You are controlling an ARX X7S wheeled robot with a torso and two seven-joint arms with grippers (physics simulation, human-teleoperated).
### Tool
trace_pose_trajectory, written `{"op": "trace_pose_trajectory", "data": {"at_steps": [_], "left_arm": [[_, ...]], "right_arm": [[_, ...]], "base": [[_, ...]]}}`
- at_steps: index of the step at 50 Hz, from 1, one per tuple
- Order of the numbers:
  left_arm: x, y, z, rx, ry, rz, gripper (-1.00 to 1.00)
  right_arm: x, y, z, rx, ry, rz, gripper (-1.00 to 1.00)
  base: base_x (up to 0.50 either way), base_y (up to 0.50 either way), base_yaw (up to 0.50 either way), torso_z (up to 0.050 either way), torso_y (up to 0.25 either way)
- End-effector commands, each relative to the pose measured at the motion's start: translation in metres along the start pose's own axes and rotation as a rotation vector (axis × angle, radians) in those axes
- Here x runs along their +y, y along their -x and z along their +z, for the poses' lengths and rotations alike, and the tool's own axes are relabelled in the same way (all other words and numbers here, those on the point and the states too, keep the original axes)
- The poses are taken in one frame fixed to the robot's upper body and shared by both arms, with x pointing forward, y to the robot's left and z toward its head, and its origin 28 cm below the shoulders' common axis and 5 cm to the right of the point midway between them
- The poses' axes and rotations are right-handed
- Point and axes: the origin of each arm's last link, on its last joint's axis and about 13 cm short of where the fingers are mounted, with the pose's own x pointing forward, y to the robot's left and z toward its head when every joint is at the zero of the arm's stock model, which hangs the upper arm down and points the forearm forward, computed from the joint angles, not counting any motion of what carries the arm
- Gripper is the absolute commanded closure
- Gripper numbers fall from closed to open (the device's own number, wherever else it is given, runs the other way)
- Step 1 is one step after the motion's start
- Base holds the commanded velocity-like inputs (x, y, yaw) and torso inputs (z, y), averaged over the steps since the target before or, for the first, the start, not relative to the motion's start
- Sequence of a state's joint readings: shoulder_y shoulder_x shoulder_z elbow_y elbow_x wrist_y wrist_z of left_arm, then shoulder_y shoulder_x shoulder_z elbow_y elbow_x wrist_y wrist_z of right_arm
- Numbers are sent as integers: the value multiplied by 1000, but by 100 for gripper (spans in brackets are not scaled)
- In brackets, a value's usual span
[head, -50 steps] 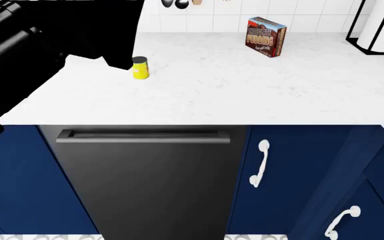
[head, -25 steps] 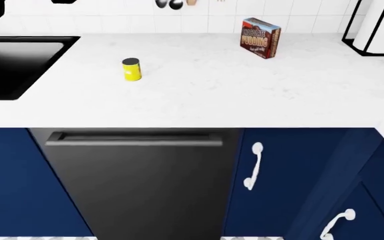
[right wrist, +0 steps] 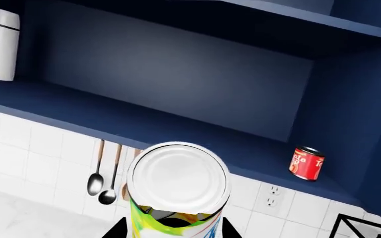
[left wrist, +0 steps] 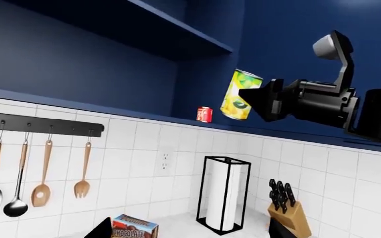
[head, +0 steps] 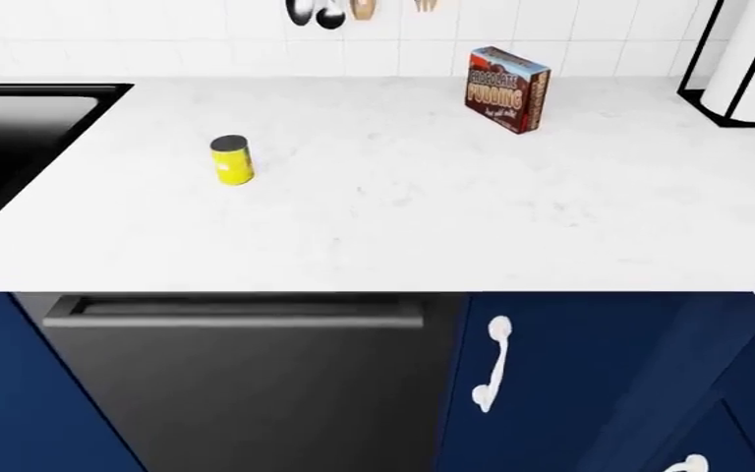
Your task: Pick the cans from the counter and place them in their designated side in the cabinet.
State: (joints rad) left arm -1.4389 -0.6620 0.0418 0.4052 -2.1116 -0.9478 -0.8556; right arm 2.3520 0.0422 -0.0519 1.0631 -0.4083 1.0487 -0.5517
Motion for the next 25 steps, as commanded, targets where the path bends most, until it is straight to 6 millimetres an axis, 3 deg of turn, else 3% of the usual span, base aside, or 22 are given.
{"op": "trace_pose_trajectory", "data": {"at_steps": [1,25], "left_arm": [[-1,2,1,-4,-6,0,-100],[-5,4,6,-4,-18,-6,-100]], "right_arm": [[0,1,2,-10,9,0,100],[0,1,2,-10,9,0,100]], "base": [[258,0,0,0,0],[258,0,0,0,0]]}}
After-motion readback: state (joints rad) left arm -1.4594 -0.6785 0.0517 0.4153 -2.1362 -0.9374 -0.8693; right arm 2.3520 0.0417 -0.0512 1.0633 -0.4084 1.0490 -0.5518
